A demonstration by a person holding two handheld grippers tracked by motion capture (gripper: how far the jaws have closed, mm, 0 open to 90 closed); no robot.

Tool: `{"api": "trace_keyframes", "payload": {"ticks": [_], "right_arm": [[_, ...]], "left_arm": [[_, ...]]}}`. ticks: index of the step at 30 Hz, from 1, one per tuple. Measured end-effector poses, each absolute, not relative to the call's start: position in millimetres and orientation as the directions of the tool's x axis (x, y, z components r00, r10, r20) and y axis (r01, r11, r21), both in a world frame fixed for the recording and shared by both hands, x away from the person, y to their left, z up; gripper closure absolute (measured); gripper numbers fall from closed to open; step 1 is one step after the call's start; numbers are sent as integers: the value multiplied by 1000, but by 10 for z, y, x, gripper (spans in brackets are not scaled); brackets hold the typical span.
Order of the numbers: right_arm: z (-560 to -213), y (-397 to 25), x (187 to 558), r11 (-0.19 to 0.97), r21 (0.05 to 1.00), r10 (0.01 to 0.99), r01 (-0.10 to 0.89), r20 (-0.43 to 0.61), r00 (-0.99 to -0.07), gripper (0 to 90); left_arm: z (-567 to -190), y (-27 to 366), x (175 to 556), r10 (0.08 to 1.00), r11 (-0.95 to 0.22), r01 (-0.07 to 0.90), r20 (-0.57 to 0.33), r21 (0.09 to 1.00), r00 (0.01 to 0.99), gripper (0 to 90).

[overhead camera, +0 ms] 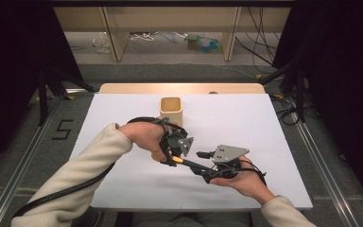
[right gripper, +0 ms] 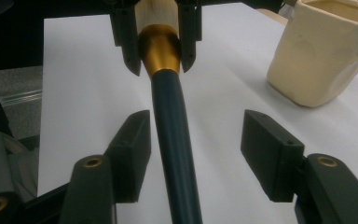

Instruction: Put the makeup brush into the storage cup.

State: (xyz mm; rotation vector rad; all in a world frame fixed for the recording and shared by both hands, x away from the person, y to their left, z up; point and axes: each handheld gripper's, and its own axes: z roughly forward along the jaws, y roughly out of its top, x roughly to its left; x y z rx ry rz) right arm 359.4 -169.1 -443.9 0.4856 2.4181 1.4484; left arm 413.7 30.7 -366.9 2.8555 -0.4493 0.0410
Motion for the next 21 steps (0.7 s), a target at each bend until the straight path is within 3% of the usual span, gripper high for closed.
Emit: {"api": "trace_keyframes", "payload": {"ticks": [21], "right_arm": [[-4456, -1600, 3601, 492, 863, 381, 117, -92, -920, 612]], "left_arm": [[-3695, 275, 4145, -303, -923, -310, 65, 228, 951, 625]]}}
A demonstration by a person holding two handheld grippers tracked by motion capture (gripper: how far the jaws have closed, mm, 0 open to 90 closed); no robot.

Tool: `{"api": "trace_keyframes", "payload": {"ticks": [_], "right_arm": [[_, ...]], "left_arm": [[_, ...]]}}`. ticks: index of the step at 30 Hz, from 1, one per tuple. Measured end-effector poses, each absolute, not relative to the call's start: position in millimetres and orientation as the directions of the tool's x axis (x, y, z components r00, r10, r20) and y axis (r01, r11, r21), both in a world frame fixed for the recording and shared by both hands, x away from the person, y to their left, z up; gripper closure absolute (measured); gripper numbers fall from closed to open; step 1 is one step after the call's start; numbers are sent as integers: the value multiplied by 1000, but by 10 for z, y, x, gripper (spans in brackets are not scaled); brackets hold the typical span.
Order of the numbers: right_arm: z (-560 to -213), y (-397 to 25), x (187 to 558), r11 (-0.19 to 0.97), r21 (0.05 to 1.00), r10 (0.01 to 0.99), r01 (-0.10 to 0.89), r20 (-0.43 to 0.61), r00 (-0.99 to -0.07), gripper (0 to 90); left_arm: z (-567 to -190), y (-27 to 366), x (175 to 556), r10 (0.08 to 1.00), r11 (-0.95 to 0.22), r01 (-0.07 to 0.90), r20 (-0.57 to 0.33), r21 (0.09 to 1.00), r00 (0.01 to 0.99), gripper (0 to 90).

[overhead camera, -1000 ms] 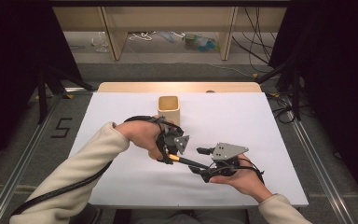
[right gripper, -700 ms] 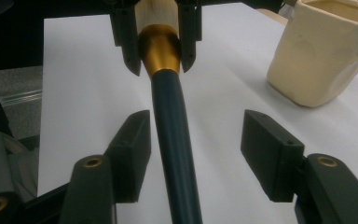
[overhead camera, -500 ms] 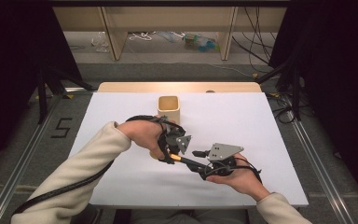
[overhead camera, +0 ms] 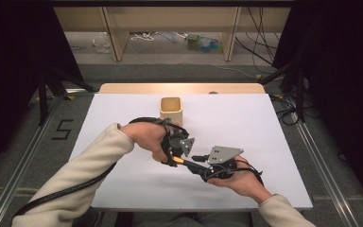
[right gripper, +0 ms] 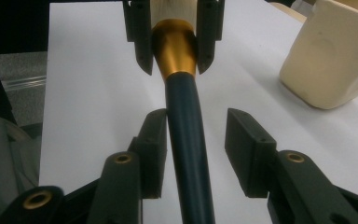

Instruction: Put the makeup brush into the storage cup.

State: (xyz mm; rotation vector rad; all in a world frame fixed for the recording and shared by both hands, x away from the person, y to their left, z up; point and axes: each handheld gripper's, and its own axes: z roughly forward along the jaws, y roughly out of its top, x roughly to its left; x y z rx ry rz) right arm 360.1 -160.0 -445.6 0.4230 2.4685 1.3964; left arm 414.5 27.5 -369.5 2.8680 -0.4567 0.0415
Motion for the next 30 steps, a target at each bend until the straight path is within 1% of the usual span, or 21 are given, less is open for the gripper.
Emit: {"api": "trace_keyframes", "payload": {"ticks": [6, 13, 26, 30], "right_arm": [[-4459, -1584, 3600, 504, 856, 369, 117, -91, -925, 667], [-4460, -1560, 3610, 511, 853, 356, 106, -97, -929, 709], [-4460, -1541, 3613, 528, 841, 346, 115, -89, -934, 744], [-4454, -1539, 3609, 539, 837, 331, 93, -110, -937, 749]], "left_arm": [[-3700, 270, 4146, -300, -926, -306, 61, 220, 952, 625], [-3687, 263, 4149, -303, -926, -309, 64, 217, 951, 625], [-3686, 250, 4146, -309, -926, -314, 60, 208, 949, 625], [-3683, 245, 4143, -318, -925, -323, 58, 201, 946, 624]]}}
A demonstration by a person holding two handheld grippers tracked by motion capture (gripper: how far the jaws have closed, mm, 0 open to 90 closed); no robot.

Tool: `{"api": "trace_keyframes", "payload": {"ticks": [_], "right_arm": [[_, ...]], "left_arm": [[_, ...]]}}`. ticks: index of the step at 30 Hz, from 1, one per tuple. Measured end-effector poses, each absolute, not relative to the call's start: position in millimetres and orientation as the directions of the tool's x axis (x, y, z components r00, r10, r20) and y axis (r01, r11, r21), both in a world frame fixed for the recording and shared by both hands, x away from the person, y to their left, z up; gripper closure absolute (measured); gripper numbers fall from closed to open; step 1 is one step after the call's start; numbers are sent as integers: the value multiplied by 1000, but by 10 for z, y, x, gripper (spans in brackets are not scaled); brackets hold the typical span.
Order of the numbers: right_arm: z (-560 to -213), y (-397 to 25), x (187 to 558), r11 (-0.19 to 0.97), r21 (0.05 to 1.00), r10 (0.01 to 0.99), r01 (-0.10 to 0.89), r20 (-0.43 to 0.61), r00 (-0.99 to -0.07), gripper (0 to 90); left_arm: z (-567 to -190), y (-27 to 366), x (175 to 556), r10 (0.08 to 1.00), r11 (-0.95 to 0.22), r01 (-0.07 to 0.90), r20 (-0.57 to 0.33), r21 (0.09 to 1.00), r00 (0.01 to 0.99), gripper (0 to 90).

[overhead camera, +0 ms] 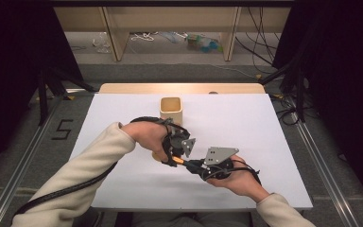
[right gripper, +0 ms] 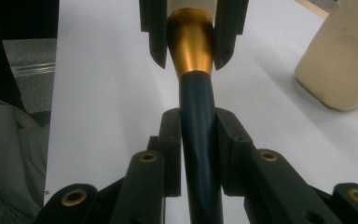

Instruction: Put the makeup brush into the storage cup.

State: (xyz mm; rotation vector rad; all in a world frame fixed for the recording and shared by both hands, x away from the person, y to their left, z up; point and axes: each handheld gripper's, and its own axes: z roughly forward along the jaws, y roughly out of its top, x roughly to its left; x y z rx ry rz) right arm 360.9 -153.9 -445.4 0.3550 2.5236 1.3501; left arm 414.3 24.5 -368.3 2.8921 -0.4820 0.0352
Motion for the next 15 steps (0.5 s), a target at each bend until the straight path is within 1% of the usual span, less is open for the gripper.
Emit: {"api": "trace_keyframes", "payload": {"ticks": [11, 15], "right_arm": [[-4420, -1547, 3593, 537, 841, 325, 64, -136, -936, 754], [-4415, -1549, 3597, 530, 845, 327, 67, -131, -936, 754]], "left_arm": [[-3651, 255, 4139, -335, -918, -344, 75, 200, 939, 622], [-3647, 255, 4141, -332, -918, -340, 74, 202, 940, 622]]}}
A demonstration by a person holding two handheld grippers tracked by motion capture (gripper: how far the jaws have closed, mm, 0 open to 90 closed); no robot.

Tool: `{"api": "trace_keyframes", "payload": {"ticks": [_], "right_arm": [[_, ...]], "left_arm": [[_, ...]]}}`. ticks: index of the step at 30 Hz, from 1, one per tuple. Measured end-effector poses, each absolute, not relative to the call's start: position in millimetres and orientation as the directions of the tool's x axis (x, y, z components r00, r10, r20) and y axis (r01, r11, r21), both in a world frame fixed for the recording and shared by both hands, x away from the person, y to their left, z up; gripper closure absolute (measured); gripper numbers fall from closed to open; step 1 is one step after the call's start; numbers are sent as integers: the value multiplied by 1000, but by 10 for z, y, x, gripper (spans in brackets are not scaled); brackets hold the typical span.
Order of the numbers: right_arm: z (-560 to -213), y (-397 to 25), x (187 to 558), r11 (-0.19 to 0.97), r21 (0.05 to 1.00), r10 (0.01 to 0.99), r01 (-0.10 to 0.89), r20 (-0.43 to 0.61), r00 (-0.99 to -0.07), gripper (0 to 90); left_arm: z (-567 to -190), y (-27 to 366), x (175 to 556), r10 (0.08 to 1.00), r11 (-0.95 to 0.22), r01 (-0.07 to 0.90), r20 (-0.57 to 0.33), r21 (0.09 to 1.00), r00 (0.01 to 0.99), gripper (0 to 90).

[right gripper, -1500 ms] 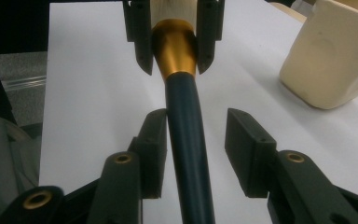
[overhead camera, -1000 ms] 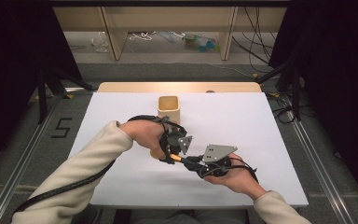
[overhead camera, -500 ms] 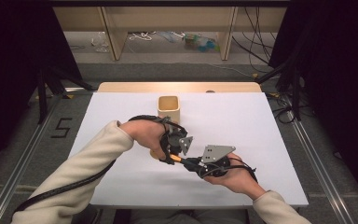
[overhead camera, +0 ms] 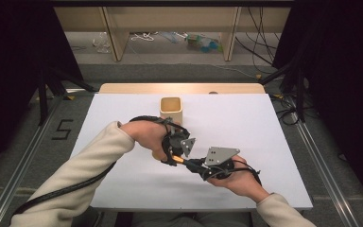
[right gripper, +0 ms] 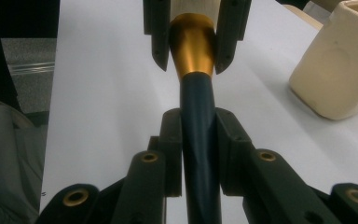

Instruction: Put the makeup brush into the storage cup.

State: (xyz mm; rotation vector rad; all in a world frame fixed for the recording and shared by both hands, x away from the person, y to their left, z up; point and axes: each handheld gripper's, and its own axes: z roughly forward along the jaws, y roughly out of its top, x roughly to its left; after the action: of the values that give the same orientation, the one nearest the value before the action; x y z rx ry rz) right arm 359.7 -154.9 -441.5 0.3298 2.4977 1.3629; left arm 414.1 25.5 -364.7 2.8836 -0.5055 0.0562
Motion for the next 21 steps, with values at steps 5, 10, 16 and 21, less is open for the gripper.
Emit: {"api": "trace_keyframes", "payload": {"ticks": [5, 10, 16, 21], "right_arm": [[-4412, -1552, 3593, 526, 848, 331, 69, -129, -935, 755], [-4405, -1554, 3590, 528, 847, 327, 66, -131, -936, 756], [-4397, -1562, 3591, 532, 845, 327, 59, -140, -935, 756], [-4382, -1574, 3587, 528, 847, 336, 63, -140, -931, 757]], "left_arm": [[-3646, 252, 4141, -329, -920, -337, 75, 199, 941, 620], [-3637, 254, 4140, -322, -922, -330, 70, 203, 944, 619], [-3641, 243, 4140, -321, -922, -328, 71, 205, 945, 619], [-3630, 245, 4153, -268, -935, -277, 72, 222, 961, 611]]}}
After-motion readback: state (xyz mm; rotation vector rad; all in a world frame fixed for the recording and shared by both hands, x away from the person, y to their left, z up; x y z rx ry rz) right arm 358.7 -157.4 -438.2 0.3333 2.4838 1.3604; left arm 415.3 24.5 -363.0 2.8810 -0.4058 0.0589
